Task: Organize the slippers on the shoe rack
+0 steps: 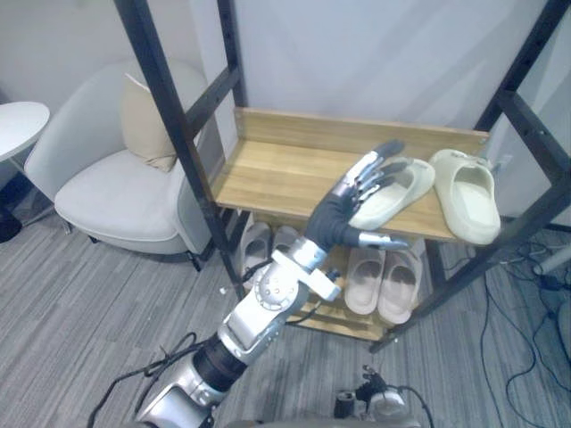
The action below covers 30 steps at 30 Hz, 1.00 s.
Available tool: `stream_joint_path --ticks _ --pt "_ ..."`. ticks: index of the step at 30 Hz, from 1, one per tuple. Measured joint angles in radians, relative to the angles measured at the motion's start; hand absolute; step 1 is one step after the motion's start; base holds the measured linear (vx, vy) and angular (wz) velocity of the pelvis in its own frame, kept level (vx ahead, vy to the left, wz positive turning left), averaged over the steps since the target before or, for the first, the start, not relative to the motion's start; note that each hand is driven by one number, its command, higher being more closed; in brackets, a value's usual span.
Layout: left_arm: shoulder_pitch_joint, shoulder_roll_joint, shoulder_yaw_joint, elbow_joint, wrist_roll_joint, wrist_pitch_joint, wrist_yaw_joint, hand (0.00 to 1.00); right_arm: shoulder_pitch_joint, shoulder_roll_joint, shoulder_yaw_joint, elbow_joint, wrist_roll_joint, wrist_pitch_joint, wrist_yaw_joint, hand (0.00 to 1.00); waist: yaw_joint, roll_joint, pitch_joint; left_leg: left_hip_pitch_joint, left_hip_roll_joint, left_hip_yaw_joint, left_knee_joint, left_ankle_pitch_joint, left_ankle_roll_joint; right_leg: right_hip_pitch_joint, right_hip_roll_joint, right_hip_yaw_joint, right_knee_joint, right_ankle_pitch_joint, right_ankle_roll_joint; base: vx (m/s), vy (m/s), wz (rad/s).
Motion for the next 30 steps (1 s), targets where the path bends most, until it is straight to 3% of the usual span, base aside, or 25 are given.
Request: stream_joint_path --ticks 16,30 --pt "0.053 -0.012 0.201 0.281 0.051 0.004 0.066 0.0 0.03 -0.003 -0.021 -0.047 0.0 -0.002 0.001 0.0 -0.006 0.0 -0.011 0.06 0.018 0.037 -0.051 -0.001 -0.007 0.009 0.021 0.011 -0.007 -0.003 -0.001 0.03 0.0 -0.07" --pt "0.058 -0.011 0.211 0.373 0.08 0.02 0.066 0.0 0.029 0.004 -0.034 -0.05 0.0 -0.002 0.001 0.0 -0.013 -0.01 -0.005 0.073 0.021 0.057 -0.069 -0.001 -0.007 0.006 0.028 0.024 -0.008 -0.004 0.001 0.0 -0.001 -0.04"
